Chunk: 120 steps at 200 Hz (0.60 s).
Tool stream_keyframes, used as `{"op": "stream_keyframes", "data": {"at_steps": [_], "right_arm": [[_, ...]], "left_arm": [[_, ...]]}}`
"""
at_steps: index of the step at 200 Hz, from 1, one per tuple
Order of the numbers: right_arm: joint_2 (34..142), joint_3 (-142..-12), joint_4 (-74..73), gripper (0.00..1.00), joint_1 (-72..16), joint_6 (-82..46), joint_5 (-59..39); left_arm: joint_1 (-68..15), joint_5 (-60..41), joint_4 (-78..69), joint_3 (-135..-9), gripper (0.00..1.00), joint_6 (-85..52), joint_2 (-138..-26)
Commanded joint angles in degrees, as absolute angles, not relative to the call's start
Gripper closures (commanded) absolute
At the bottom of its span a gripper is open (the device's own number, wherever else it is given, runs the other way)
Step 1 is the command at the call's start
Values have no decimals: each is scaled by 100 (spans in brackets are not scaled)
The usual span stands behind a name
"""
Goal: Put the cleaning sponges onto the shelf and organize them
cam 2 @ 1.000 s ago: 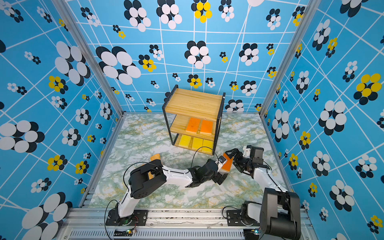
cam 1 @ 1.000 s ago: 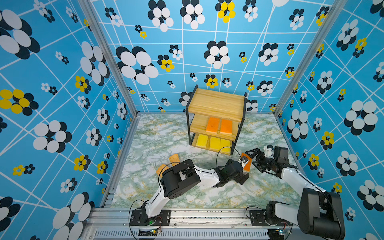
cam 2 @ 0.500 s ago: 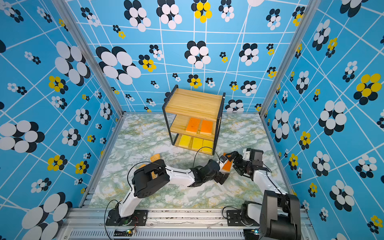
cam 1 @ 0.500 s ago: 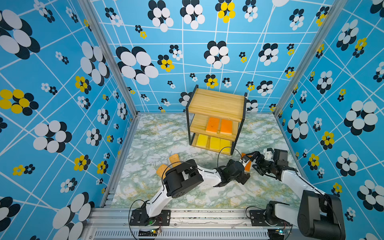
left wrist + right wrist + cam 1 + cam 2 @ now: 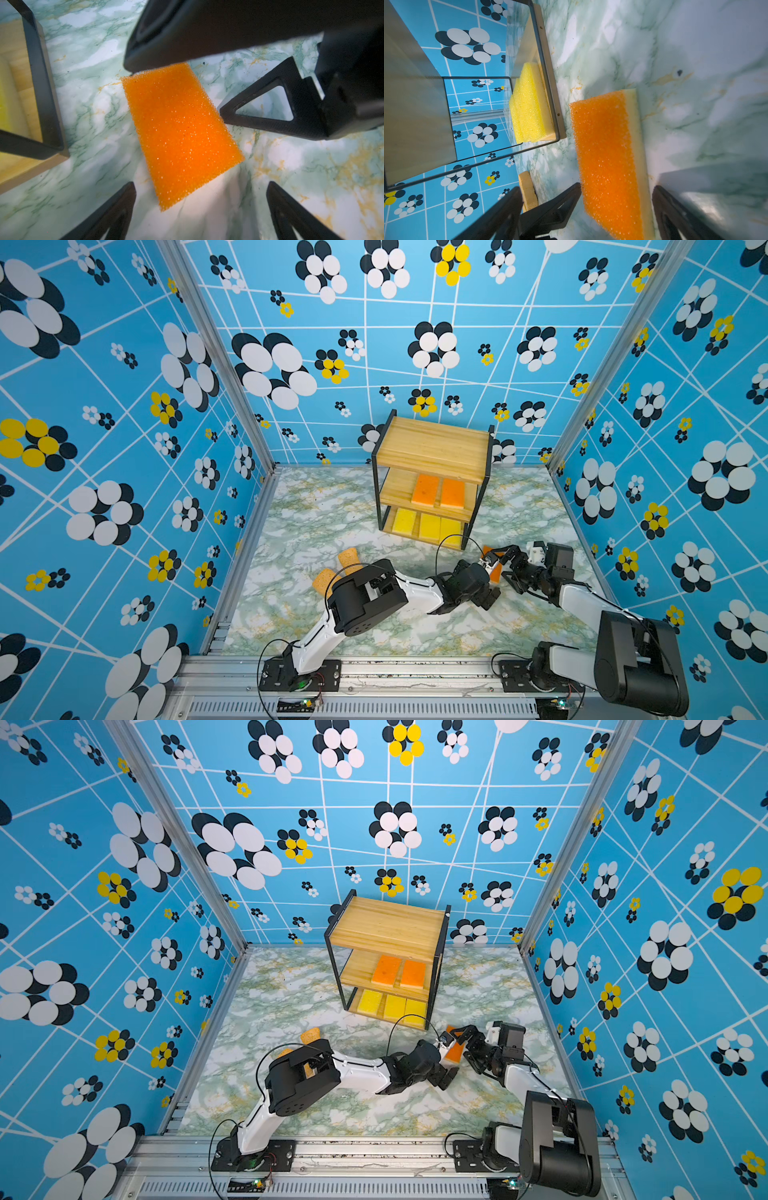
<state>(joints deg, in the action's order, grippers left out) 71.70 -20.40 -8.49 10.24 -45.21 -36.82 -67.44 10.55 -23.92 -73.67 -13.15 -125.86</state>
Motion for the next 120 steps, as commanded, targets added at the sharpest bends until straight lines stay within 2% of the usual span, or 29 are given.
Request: {"op": "stream_keyframes", "data": {"at_steps": [1, 81, 97, 120], "right_arm": [[7173, -1766, -1129, 1, 993, -4674, -4021], [7907, -1367, -2780, 1, 888, -5598, -4472], [7847, -1444, -2592, 1, 889, -5470, -4489], [7422, -1690, -1571, 1, 901, -5046, -4324]], "left_arm": [[-6750, 1114, -2657, -7418, 1, -1432, -12697], [-6746, 1365, -2805, -7367, 1, -1526, -12734], [-6743, 1352, -2784, -7391, 1, -1519, -12753], [-6738, 1371, -2826, -7374, 1, -1505, -12770]]}}
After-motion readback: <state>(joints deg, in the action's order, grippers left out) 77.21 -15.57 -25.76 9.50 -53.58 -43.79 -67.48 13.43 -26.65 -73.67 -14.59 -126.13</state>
